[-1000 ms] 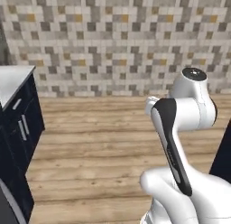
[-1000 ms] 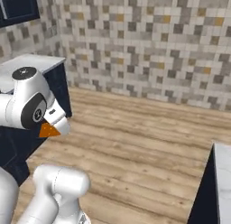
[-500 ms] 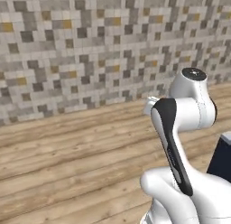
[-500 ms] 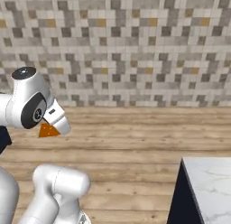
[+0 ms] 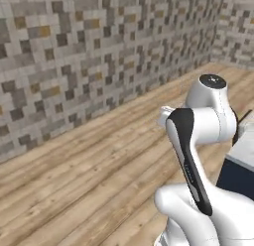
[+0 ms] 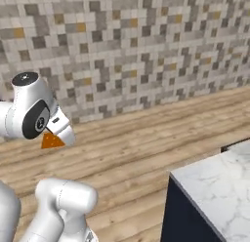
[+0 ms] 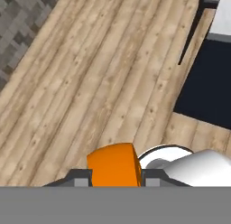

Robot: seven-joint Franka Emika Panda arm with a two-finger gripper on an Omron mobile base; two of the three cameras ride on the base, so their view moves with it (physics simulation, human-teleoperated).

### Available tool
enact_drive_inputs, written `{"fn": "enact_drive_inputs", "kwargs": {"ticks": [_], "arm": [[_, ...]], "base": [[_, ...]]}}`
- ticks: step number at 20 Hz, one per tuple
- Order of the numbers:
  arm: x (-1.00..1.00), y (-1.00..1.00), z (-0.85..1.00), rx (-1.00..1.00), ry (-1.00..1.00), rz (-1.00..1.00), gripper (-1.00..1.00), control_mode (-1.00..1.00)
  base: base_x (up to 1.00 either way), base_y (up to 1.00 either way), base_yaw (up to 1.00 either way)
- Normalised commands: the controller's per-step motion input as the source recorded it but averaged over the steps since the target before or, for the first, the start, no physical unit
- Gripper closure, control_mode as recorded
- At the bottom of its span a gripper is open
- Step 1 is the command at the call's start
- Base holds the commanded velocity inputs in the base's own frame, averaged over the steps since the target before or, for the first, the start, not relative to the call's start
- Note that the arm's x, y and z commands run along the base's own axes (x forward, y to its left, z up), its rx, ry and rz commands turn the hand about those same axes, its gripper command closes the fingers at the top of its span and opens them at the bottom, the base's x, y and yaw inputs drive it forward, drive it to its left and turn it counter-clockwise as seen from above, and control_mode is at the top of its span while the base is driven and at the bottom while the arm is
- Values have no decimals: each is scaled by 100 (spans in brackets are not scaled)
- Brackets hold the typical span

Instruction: Take the cheese, shrimp, and onion from the fridge and place them on the plate on the dining counter to create an appetizer plate.

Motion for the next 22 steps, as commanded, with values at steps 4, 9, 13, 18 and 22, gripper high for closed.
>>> {"fn": "enact_drive_inputs", "kwargs": {"ticks": [4, 9, 13, 18, 22], "arm": [[0, 0, 0, 0, 0, 0, 100, 100], [0, 0, 0, 0, 0, 0, 100, 100], [0, 0, 0, 0, 0, 0, 100, 100], [0, 0, 0, 0, 0, 0, 100, 100], [0, 0, 0, 0, 0, 0, 100, 100]], "base": [[40, 63, -71], [22, 77, -68], [25, 89, -63], [34, 85, -64], [42, 82, -66]]}}
